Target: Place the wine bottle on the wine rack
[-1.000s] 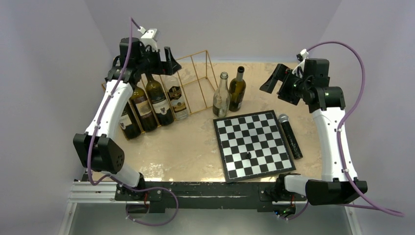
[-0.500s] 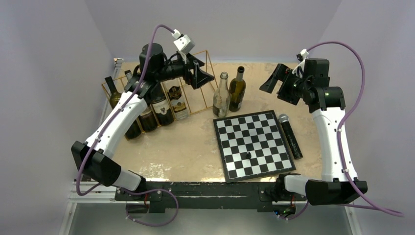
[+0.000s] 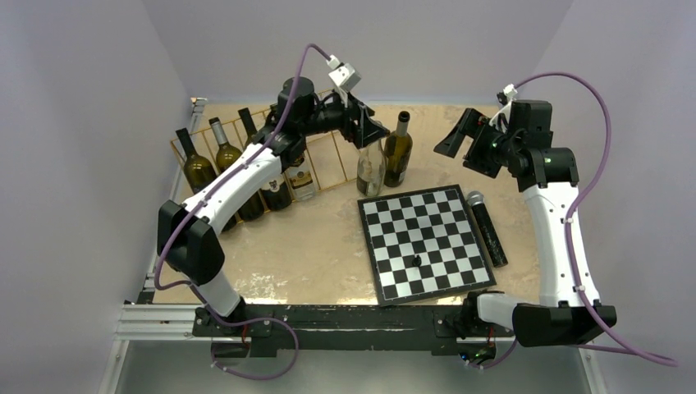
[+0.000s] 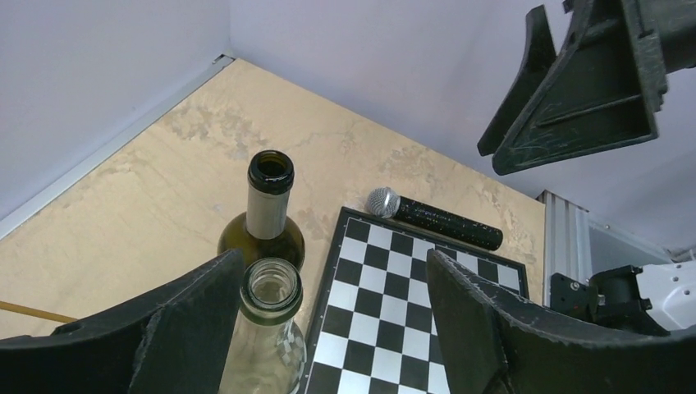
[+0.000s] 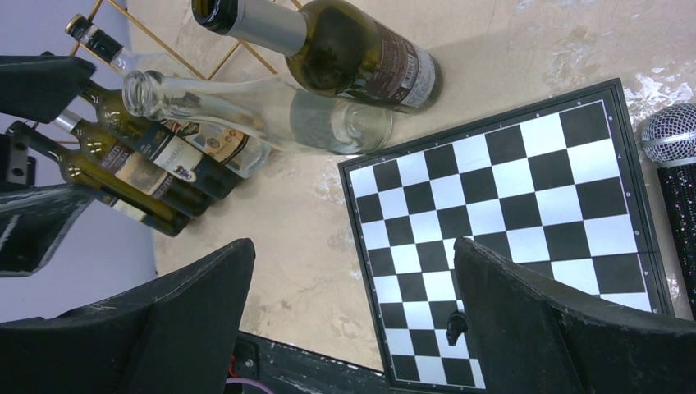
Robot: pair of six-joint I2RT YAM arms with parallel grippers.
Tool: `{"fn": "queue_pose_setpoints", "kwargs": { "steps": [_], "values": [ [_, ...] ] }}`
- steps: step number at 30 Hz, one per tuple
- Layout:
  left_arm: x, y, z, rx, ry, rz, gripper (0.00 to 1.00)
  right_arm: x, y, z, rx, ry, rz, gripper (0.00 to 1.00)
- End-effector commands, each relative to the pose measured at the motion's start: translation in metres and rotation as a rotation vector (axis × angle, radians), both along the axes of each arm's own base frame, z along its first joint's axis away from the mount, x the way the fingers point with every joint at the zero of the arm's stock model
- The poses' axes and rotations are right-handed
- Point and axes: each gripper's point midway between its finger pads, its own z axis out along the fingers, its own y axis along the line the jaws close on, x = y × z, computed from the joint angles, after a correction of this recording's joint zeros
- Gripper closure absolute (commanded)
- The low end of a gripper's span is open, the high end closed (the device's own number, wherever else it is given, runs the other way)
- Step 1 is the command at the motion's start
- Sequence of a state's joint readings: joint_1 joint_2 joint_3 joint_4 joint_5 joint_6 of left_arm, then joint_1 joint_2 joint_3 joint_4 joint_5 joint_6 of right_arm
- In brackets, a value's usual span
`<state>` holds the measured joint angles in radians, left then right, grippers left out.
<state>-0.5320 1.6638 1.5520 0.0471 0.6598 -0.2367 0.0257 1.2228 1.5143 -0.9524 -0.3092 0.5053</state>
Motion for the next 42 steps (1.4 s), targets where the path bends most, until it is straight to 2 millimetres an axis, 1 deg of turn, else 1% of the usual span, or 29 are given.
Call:
{"fn": "queue_pose_setpoints", "kwargs": {
  "steps": [1, 3, 5, 9, 13, 16, 18, 21, 25, 28, 30, 31, 32, 33, 35, 36, 39, 42],
  "values": [
    [0.01, -0.011, 0.008, -0.039, -0.026, 0.076, 0.17, -0.001, 0.003, 0.018, 0.018, -0.06, 0.018, 0.04],
    [0.02, -0.007, 0.004, -0.025, -0.02, 0.16, 0.19, -0.002, 0.003, 0.016, 0.014, -0.051, 0.02, 0.04],
    [0.025, -0.006, 0.001, -0.016, -0.025, 0.198, 0.19, -0.002, 0.002, 0.014, 0.008, -0.046, 0.021, 0.04],
    [0.033, -0.005, -0.019, 0.024, -0.015, 0.238, 0.19, -0.003, 0.001, 0.012, -0.007, -0.043, 0.024, 0.04],
    [0.035, -0.006, -0.041, 0.07, 0.003, 0.248, 0.21, -0.003, -0.001, 0.012, -0.02, -0.045, 0.025, 0.04],
    [0.03, -0.011, -0.052, 0.092, 0.013, 0.218, 0.24, -0.003, -0.001, 0.012, -0.024, -0.042, 0.025, 0.04],
    [0.028, -0.015, -0.058, 0.104, 0.012, 0.206, 0.28, -0.002, -0.001, 0.012, -0.026, -0.041, 0.028, 0.04],
    [0.029, -0.017, -0.063, 0.111, 0.018, 0.2, 0.38, -0.002, -0.001, 0.01, -0.024, -0.035, 0.029, 0.04],
    [0.028, -0.021, -0.072, 0.123, 0.021, 0.175, 0.44, -0.001, 0.001, 0.011, -0.017, -0.03, 0.034, 0.04],
    [0.03, -0.021, -0.076, 0.133, 0.021, 0.18, 0.55, 0.0, 0.001, 0.012, -0.017, -0.024, 0.037, 0.04],
    [0.031, -0.021, -0.079, 0.14, 0.023, 0.184, 0.65, 0.001, 0.001, 0.013, -0.016, -0.022, 0.04, 0.04],
    [0.032, -0.021, -0.08, 0.142, 0.023, 0.185, 0.7, 0.001, 0.002, 0.013, -0.013, -0.023, 0.04, 0.04],
    [0.032, -0.021, -0.079, 0.143, 0.022, 0.188, 0.78, 0.001, 0.003, 0.013, -0.008, -0.024, 0.041, 0.04],
    [0.032, -0.02, -0.078, 0.141, 0.017, 0.192, 0.83, 0.0, 0.003, 0.014, -0.004, -0.024, 0.043, 0.04],
    [0.034, -0.018, -0.073, 0.138, 0.008, 0.209, 0.97, 0.0, 0.003, 0.013, -0.004, -0.025, 0.043, 0.04],
    [0.035, -0.016, -0.07, 0.137, 0.005, 0.221, 1.0, -0.001, 0.003, 0.012, -0.006, -0.023, 0.042, 0.04],
    [0.039, -0.009, -0.056, 0.128, -0.013, 0.271, 1.0, -0.003, 0.002, 0.011, -0.007, -0.023, 0.04, 0.04],
    [0.041, 0.0, -0.036, 0.12, -0.033, 0.32, 1.0, -0.005, 0.002, 0.01, -0.006, -0.022, 0.037, 0.04]
  ]
}}
